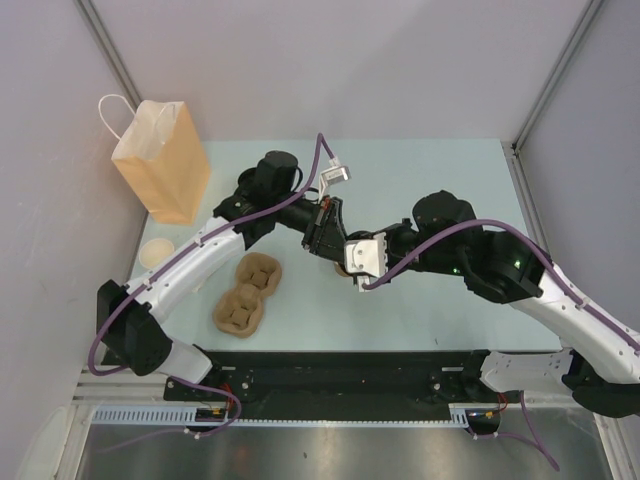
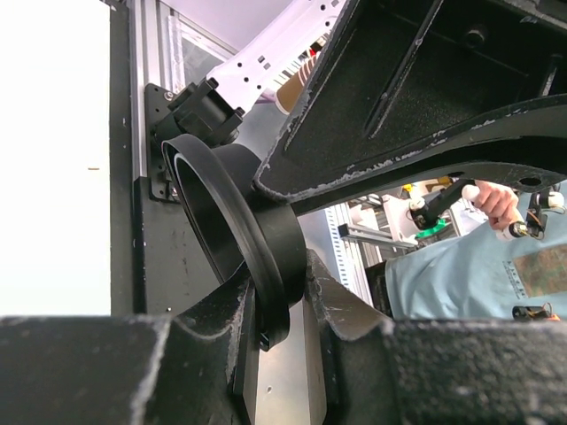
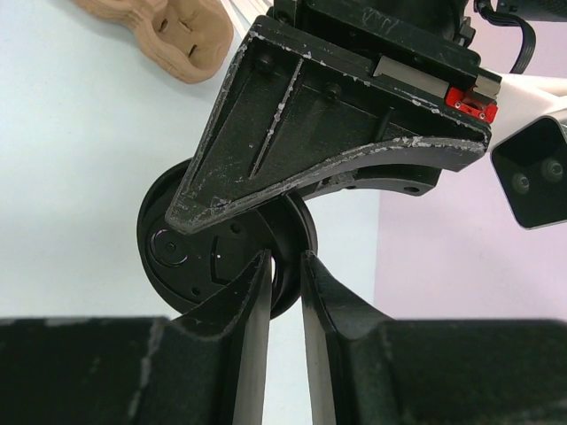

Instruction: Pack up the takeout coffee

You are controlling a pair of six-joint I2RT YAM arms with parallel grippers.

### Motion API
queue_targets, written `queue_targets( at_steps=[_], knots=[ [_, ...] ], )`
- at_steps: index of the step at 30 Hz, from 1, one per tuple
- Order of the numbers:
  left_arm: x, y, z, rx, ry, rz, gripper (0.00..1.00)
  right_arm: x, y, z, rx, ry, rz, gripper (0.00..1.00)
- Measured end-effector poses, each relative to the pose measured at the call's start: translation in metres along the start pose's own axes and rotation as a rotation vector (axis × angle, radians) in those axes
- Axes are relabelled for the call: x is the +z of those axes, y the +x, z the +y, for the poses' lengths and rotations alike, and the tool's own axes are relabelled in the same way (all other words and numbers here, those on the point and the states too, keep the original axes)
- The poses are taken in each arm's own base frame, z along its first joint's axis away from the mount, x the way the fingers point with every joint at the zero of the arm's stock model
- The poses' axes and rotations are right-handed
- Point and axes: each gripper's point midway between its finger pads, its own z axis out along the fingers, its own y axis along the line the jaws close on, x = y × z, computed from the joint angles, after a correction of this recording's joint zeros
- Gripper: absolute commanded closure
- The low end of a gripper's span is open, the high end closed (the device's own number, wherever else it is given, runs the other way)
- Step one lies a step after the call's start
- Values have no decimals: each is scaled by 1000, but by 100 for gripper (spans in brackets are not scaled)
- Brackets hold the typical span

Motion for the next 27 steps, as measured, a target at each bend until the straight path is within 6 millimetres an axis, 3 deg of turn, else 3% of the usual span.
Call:
queue_targets(
  at_steps=[20, 23, 27],
  knots=[
    [2, 2, -2, -13, 37, -9, 90, -5, 5, 3, 1, 14, 12, 74],
    [2, 0, -3, -14, 39, -12, 90, -4, 4, 1, 1, 22, 6, 77],
    [2, -2, -4, -5, 40, -16, 90, -3, 3, 0, 1, 26, 4, 92]
  ],
)
